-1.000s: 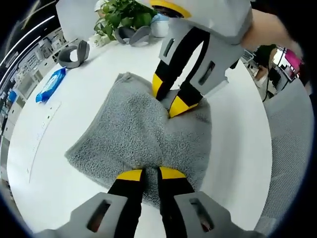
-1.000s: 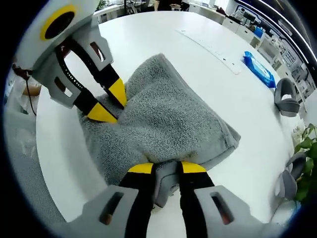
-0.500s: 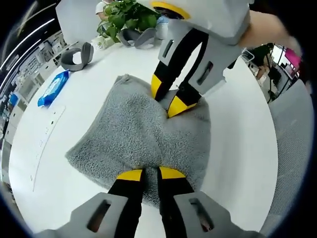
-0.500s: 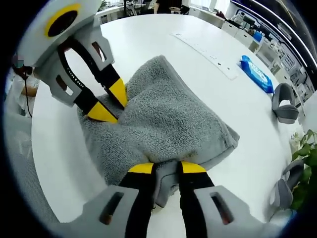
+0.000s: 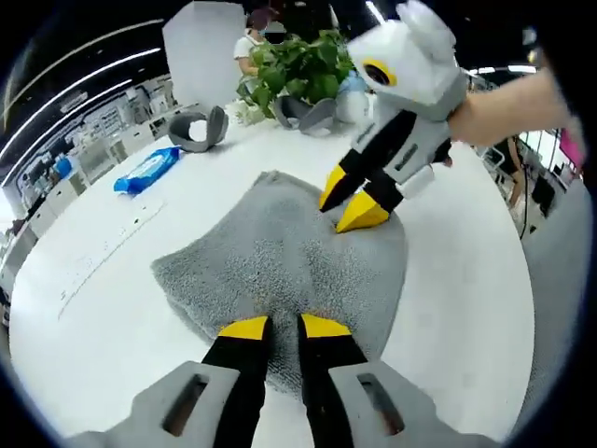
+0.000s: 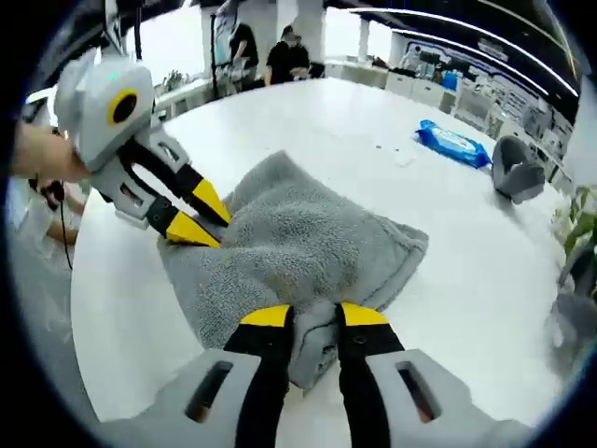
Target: Fold the towel on the table until its edges align and the towel forms a compact rectangular stack.
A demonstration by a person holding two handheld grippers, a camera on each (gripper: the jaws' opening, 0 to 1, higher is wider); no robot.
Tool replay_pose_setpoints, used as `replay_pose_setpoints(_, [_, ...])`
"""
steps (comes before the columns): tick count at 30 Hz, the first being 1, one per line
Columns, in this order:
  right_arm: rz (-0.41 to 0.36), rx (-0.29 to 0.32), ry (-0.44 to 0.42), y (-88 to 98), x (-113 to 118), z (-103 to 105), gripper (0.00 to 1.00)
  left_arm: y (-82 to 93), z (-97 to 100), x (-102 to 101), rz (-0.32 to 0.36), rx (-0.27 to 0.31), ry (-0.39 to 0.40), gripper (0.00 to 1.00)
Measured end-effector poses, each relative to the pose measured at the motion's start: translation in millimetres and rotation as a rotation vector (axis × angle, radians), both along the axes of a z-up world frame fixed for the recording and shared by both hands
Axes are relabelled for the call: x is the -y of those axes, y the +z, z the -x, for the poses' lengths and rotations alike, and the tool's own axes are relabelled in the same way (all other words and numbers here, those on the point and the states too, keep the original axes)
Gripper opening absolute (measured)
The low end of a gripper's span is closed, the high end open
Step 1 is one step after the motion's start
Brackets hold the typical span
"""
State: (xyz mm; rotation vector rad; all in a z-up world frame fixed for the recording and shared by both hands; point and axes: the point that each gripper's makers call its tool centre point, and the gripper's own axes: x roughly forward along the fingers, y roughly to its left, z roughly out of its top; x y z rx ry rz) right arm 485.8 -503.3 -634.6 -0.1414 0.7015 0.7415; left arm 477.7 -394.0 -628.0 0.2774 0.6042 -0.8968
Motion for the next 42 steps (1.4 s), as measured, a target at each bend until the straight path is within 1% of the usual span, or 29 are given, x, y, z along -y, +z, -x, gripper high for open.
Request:
replay_pose_setpoints(1, [-0.084, -0.02, -0.046, 4.9, 5, 8, 0.18, 3.1, 4.1, -4, 0.042, -0.023, 0.013, 0.2])
replay_pose_setpoints(2, [-0.126, -0.042, -0.075, 6.6, 8, 14, 0.19, 9.0, 9.0, -10, 0.107, -0.05, 0.048, 0.23])
replay_pose_setpoints(3, [-0.169, -0.056, -0.099, 8.7, 14, 24, 0.2, 12.9, 11.5, -15, 0.135, -0.052, 0.066, 0.27])
replay_pose_setpoints(4, [-0.181, -0.037, -0.109, 11.2, 18, 29, 0.23, 15.9, 13.7, -22, 0.146, -0.052, 0.097, 0.31])
replay_pose_setpoints(5, [-0.178, -0.016, -0.1, 13.4, 23, 40, 0.25, 21.8, 17.0, -32, 0.171, -0.038, 0.129, 0.33])
replay_pose_setpoints(6, [-0.176, -0.019, -0.099, 13.9, 26, 49, 0.28, 27.2, 20.9, -36, 0.195, -0.024, 0.138, 0.35])
replay_pose_setpoints(9, [-0.184, -0.002, -0.076, 19.8, 28, 76, 0.4, 43.5, 43.4, -51, 0.274, -0.033, 0.192, 0.37])
replay_pose_setpoints(10, [-0.178, 0.014, -0.062, 23.6, 29, 86, 0.43, 46.5, 48.8, -56, 0.285, -0.033, 0.21, 0.38])
replay_pose_setpoints(11, [-0.176, 0.024, -0.056, 26.9, 29, 92, 0.45, 50.6, 53.8, -59, 0.297, -0.021, 0.219, 0.4])
replay_pose_setpoints(13, [-0.189, 0.048, -0.045, 38.0, 28, 107, 0.46, 63.3, 67.0, -66, 0.335, 0.021, 0.242, 0.49])
replay_pose_setpoints(15, [-0.208, 0.063, -0.053, 50.8, 28, 118, 0.48, 70.8, 80.8, -71, 0.345, 0.035, 0.256, 0.58])
replay_pose_setpoints(16, [-0.22, 0.08, -0.062, 57.6, 28, 121, 0.49, 76.2, 91.1, -75, 0.345, 0.047, 0.259, 0.6])
replay_pose_setpoints(17, [-0.223, 0.104, -0.071, 65.8, 29, 126, 0.5, 79.9, 97.1, -77, 0.339, 0.06, 0.265, 0.62])
replay_pose_setpoints(20, [-0.205, 0.171, -0.075, 84.4, 34, 138, 0.55, 95.7, 122.8, -87, 0.34, 0.096, 0.28, 0.65])
replay_pose_setpoints(22, [-0.199, 0.187, -0.072, 96.0, 35, 151, 0.6, 105.0, 133.4, -92, 0.357, 0.121, 0.302, 0.68])
replay_pose_setpoints(23, [-0.195, 0.197, -0.068, 100.7, 35, 156, 0.62, 111.3, 142.0, -95, 0.362, 0.14, 0.308, 0.7])
replay_pose_setpoints(24, [-0.19, 0.212, -0.057, 107.8, 36, 164, 0.63, 115.0, 147.2, -98, 0.359, 0.155, 0.316, 0.73])
replay_pose_setpoints(26, [-0.166, 0.23, -0.041, 116.5, 37, 180, 0.69, 124.2, 158.4, -109, 0.349, 0.194, 0.364, 0.77])
replay_pose_setpoints(27, [-0.153, 0.241, -0.04, 119.3, 38, 185, 0.73, 128.9, 166.7, -114, 0.348, 0.202, 0.381, 0.78])
replay_pose_setpoints(28, [-0.144, 0.256, -0.045, 122.1, 40, 190, 0.78, 134.0, 171.2, -118, 0.366, 0.21, 0.41, 0.79])
replay_pose_setpoints(29, [-0.139, 0.268, -0.055, 124.8, 41, 196, 0.83, 142.1, 178.2, -121, 0.403, 0.224, 0.442, 0.79])
replay_pose_setpoints(31, [-0.133, 0.286, -0.068, 128.9, 42, 210, 0.89, 150.5, 187.8, -128, 0.426, 0.246, 0.481, 0.81])
replay_pose_setpoints(32, [-0.131, 0.29, -0.073, 125.1, 45, 214, 0.9, 154.2, 194.9, -133, 0.406, 0.271, 0.498, 0.82])
replay_pose_setpoints(33, [-0.123, 0.294, -0.076, 124.7, 45, 222, 0.89, 151.9, 196.0, -142, 0.382, 0.296, 0.508, 0.83])
replay_pose_setpoints(34, [-0.117, 0.298, -0.078, 124.6, 46, 227, 0.89, 152.6, 199.8, -145, 0.363, 0.303, 0.513, 0.83])
replay_pose_setpoints(36, [-0.102, 0.304, -0.076, 123.1, 46, 237, 0.89, 158.9, 207.9, -147, 0.357, 0.326, 0.52, 0.83])
replay_pose_setpoints(37, [-0.099, 0.313, -0.085, 123.0, 47, 240, 0.89, 162.7, 210.3, -149, 0.365, 0.345, 0.529, 0.83])
replay_pose_setpoints(40, [-0.113, 0.319, -0.108, 124.0, 48, 244, 0.88, 161.8, 213.5, -145, 0.379, 0.347, 0.541, 0.85])
replay_pose_setpoints(42, [-0.112, 0.321, -0.124, 124.0, 51, 246, 0.86, 159.1, 215.6, -141, 0.35, 0.352, 0.546, 0.87])
